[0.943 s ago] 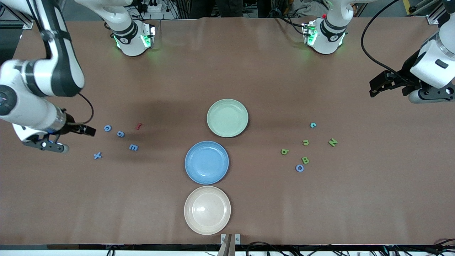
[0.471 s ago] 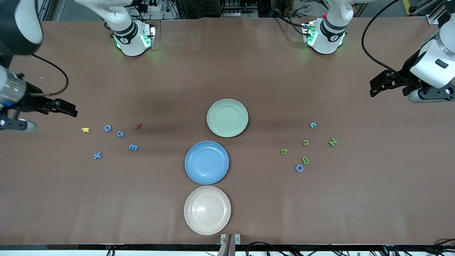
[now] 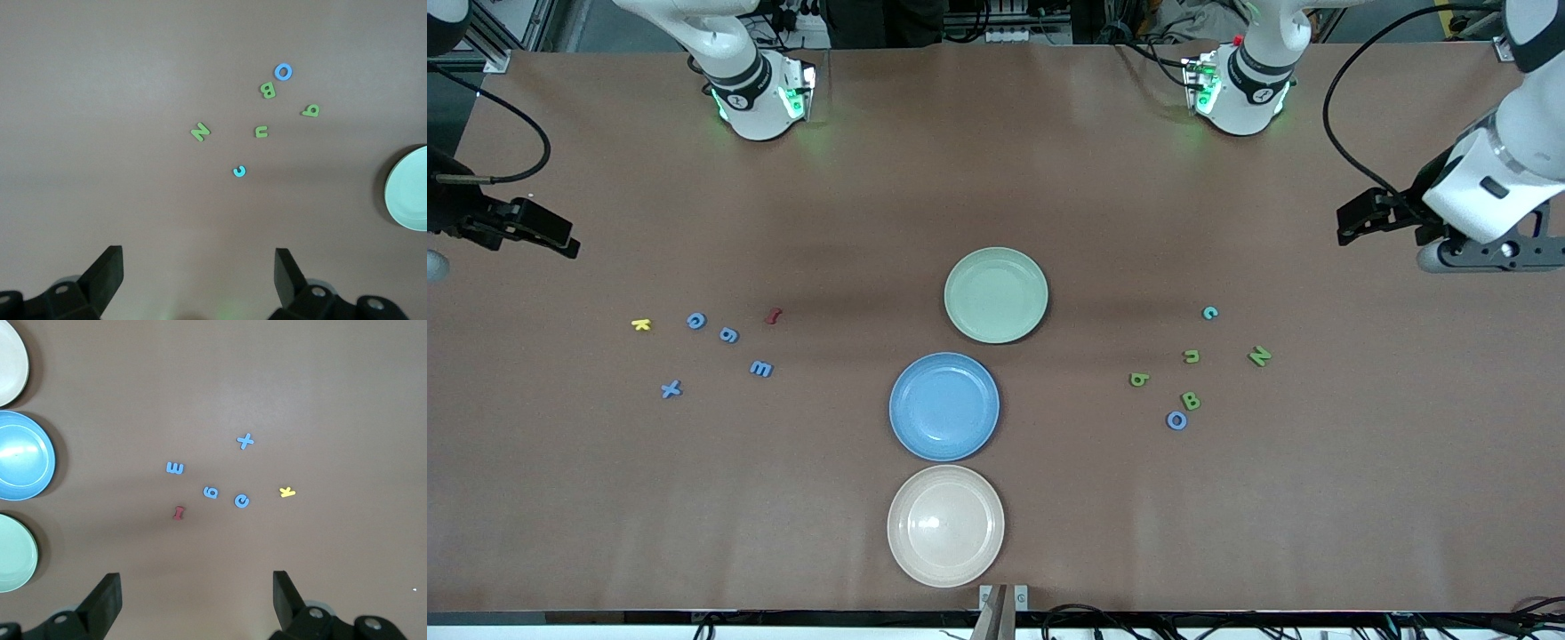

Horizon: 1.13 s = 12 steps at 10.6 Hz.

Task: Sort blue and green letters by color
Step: 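Move the right gripper toward the blue letters while the left gripper approaches green letters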

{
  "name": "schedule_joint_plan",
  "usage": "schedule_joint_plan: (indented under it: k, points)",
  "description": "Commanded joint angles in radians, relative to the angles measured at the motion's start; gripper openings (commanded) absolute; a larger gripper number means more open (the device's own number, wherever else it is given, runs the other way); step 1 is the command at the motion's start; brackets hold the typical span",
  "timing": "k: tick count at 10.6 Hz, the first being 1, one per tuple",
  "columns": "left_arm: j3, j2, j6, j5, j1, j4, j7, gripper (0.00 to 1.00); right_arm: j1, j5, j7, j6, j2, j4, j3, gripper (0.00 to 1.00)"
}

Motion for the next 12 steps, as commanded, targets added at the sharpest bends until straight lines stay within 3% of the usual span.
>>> schedule_joint_plan:
  k: [1,3,8,10,12]
  points:
    - [0.009,-0.012,0.124,-0.023,0.000,-0.133,0.035,1.00,0.016,-0.013,-0.008,-0.015,0.000,0.009,-0.035,1.00]
    - [0.007,-0.016,0.240,-0.016,0.000,-0.247,0.075,1.00,0.025,-0.024,-0.010,-0.015,0.006,0.012,-0.075,1.00]
    - [0.003,0.009,0.416,-0.015,-0.003,-0.404,0.298,1.00,0.025,-0.025,-0.011,-0.015,0.024,0.020,-0.071,1.00]
    - [0.003,0.014,0.549,-0.015,0.018,-0.486,0.479,1.00,0.027,-0.027,-0.008,-0.008,0.044,0.012,-0.068,1.00]
    - [0.001,0.056,0.613,-0.015,0.032,-0.511,0.555,1.00,0.024,-0.027,-0.006,0.025,0.049,-0.028,-0.063,1.00]
